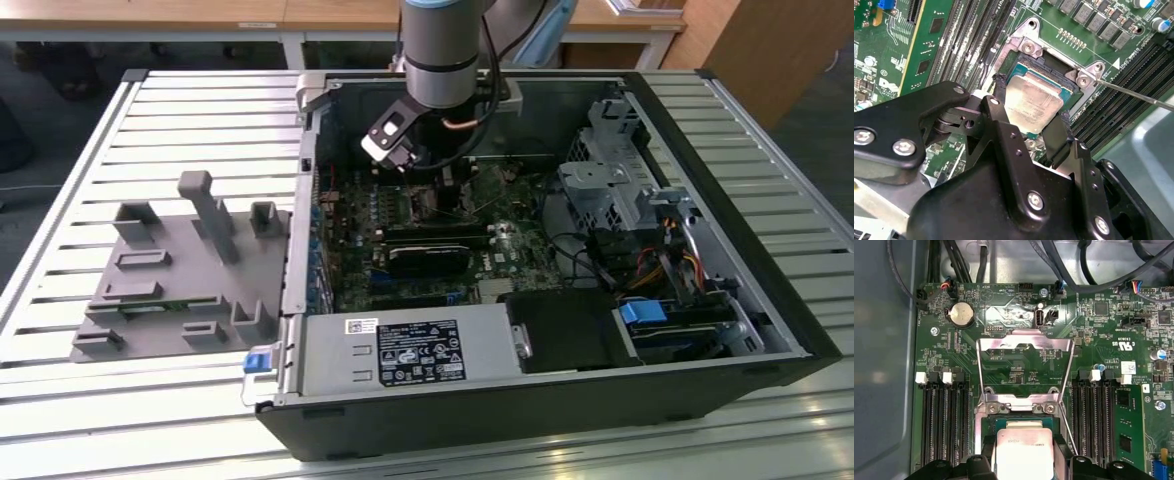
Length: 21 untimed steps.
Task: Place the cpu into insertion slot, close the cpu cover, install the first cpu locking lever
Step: 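Place the cpu into insertion slot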
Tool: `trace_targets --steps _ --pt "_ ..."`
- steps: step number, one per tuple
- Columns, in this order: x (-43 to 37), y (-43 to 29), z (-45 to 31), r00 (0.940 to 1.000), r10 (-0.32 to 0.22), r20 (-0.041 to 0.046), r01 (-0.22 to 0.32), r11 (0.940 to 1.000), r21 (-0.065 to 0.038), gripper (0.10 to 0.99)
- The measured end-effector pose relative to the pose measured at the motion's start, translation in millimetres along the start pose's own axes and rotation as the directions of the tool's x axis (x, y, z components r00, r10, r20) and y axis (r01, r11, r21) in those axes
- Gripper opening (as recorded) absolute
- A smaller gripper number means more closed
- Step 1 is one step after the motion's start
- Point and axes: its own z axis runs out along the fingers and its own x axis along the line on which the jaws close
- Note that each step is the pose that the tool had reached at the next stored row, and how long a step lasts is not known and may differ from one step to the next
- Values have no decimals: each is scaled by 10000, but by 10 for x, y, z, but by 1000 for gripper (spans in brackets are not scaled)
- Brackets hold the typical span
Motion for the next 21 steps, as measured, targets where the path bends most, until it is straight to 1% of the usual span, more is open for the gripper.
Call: trace_targets --steps 11,21 --pt "7 -16 33 10000 1 2 -1 10000 1 541" --pt "7 -16 36 10000 4 2 -4 10000 1 541"
